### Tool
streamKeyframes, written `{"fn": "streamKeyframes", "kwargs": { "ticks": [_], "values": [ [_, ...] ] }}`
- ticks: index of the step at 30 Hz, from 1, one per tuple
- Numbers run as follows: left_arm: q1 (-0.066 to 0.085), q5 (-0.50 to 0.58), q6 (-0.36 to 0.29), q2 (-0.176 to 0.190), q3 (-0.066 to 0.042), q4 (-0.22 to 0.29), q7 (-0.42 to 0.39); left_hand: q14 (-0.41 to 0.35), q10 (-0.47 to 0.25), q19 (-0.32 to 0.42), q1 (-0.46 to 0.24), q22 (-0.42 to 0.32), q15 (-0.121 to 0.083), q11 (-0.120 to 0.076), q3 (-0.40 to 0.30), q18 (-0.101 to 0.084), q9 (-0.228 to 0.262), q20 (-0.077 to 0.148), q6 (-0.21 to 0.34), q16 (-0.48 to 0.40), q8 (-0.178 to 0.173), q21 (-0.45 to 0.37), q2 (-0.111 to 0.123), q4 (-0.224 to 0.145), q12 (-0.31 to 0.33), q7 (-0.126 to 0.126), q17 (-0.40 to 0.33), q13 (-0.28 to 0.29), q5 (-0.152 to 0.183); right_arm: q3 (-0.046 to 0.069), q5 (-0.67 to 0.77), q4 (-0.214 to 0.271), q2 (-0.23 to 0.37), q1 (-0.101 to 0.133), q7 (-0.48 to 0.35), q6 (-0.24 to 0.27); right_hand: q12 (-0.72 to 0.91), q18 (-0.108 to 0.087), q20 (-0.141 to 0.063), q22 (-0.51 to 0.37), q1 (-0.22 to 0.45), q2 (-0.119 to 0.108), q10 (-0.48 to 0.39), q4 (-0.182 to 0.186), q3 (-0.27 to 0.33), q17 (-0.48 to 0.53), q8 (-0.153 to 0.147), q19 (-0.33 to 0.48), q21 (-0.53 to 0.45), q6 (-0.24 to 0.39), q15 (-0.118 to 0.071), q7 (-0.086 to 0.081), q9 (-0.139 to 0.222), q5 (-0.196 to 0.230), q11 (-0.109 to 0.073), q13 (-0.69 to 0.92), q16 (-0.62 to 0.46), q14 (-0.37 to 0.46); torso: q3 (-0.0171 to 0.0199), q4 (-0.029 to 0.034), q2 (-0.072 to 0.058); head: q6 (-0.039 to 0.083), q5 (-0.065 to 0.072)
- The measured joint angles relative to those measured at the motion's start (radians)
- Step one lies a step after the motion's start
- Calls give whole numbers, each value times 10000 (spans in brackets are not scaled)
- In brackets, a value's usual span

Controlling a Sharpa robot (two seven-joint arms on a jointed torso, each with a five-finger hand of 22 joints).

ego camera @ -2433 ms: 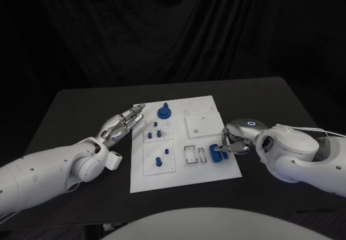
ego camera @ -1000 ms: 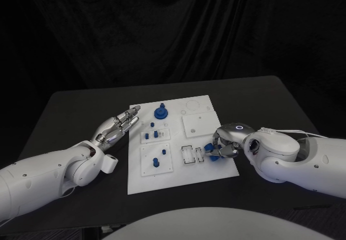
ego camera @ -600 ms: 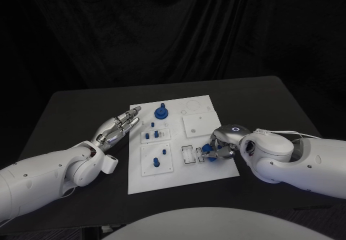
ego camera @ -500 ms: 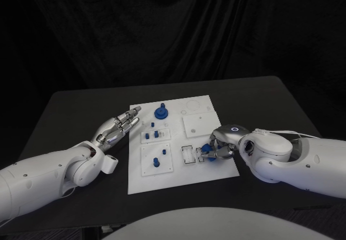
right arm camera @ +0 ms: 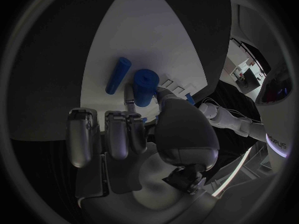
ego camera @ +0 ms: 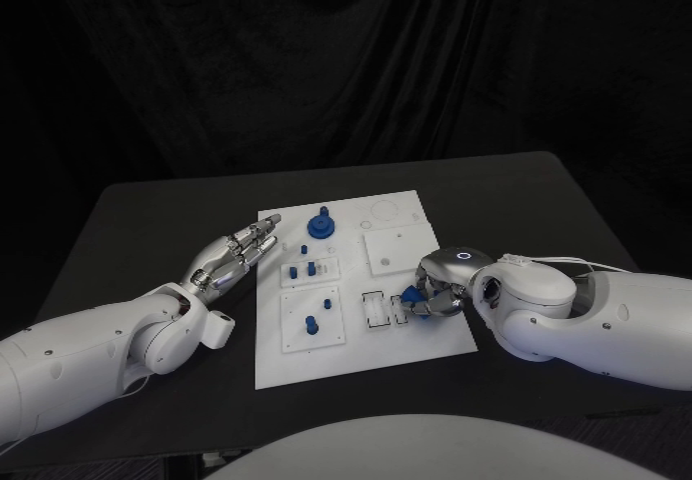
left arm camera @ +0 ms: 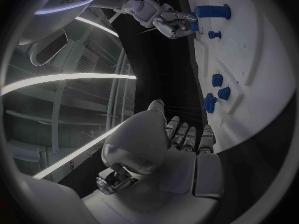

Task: Assemble the parts on the task board

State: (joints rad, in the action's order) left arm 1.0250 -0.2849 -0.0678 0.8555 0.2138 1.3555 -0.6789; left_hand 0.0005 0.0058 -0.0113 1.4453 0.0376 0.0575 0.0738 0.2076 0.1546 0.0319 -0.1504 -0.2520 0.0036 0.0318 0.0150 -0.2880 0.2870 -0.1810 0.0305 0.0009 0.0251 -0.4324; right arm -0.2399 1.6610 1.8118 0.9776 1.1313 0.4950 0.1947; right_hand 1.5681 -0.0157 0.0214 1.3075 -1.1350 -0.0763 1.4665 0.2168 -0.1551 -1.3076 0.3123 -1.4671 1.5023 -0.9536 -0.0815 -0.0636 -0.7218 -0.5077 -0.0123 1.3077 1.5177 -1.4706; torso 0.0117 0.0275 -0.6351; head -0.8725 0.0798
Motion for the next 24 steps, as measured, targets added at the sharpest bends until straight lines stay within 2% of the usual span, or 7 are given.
{"fn": "streamKeyframes", "kwargs": {
  "ticks": [5,9,17,24],
  "values": [
    [-3,0,19,3,0,-6,0,0,0,0,0,0,0,0,0,1,0,0,0,0,0,0,0,0,0,0,1,0,0,13,-222,0,-3,6,6,13,0,0,0,0,-119,-118,0,-12,12,0,-56,0,0,-7,11,0,-91,-1236,2,-1,0,-5,3,-3,-2,0,8],
    [-7,0,39,-3,0,-20,0,0,0,0,0,0,0,0,0,0,-1,0,0,0,0,0,0,0,0,0,2,0,0,16,-535,0,27,8,-31,125,0,0,0,0,-131,-131,-1,-9,8,0,53,0,0,-41,-6,27,-91,-1663,3,-1,0,41,6,-3,-6,0,8],
    [-12,0,69,2,0,-26,0,0,0,0,0,0,0,0,1,0,-2,1,0,0,0,0,0,0,0,0,5,0,0,-9,-1599,27,136,2,-272,522,0,0,0,0,-129,-129,3,31,-32,0,248,0,0,6,-22,74,-418,-1769,-74,-2,0,59,13,-3,-11,0,-12],
    [-14,0,71,11,0,-16,0,0,0,0,0,1,-1,0,1,0,9,1,-72,0,0,0,0,0,0,72,7,0,0,-64,-2472,277,328,-39,-506,841,0,0,0,0,-44,-45,3,61,-62,1,372,0,0,22,-22,88,-468,-1821,-75,-2,0,59,12,-13,-7,0,-57]
  ]
}}
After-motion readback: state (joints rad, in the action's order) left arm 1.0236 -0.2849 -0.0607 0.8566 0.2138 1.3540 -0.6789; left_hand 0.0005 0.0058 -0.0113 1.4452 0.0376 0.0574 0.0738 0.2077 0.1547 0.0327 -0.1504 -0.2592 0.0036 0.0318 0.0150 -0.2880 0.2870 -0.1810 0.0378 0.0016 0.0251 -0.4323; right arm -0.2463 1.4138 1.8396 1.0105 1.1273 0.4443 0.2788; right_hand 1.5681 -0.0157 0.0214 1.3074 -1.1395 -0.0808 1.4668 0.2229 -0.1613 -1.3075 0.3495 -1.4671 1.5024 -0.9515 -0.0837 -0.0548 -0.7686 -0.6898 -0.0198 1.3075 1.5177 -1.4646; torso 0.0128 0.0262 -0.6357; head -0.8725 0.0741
